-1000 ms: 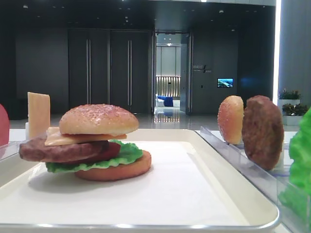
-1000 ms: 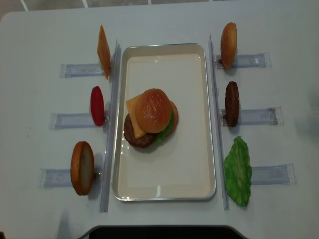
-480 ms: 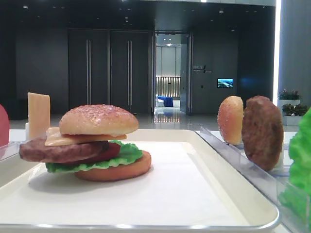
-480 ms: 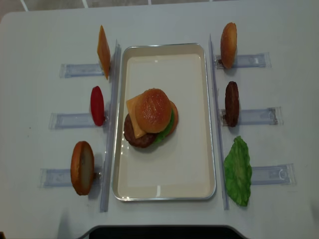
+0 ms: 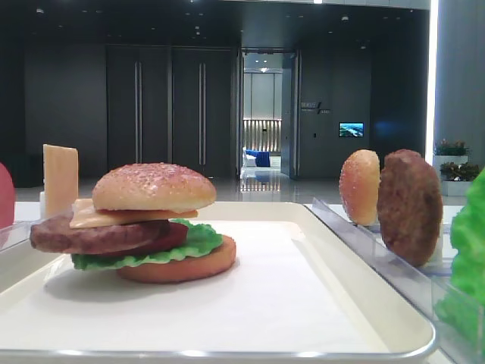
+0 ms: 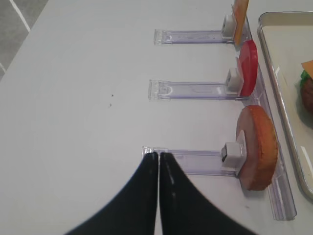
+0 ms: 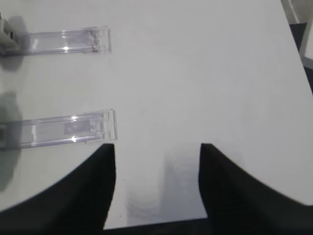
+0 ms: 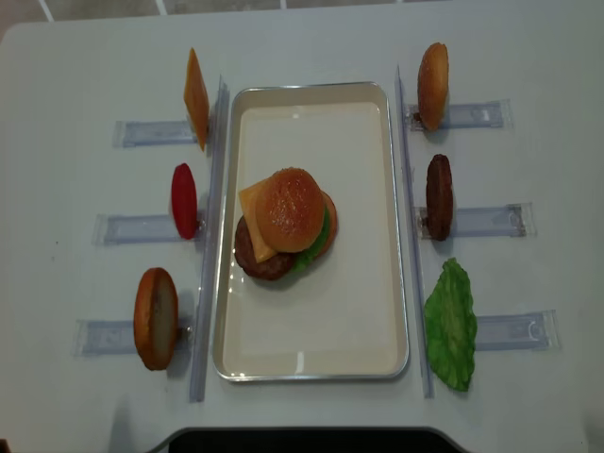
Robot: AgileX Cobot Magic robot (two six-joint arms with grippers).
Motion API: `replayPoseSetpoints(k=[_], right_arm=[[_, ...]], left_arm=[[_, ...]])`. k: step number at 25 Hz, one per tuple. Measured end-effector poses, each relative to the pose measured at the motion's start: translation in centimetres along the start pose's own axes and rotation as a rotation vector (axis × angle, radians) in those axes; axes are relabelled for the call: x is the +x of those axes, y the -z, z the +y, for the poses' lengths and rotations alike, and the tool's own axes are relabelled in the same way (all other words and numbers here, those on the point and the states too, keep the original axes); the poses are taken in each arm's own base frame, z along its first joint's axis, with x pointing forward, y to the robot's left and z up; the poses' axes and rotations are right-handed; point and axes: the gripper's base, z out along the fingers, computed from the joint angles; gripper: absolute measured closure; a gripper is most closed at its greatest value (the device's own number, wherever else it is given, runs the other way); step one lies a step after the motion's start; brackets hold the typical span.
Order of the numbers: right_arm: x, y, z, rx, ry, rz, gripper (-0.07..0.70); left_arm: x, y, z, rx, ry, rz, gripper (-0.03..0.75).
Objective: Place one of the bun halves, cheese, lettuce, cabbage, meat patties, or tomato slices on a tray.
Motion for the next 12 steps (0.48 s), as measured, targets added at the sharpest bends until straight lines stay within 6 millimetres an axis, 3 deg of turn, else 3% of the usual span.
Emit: replayPoseSetpoints(k=[12], right_arm=[[2.7,3.0,0.0,-0.006,-0.004,-0.280,0.272]], left_arm=[[0.0,0.0,0.0,0.000,0.000,0.000,0.716]])
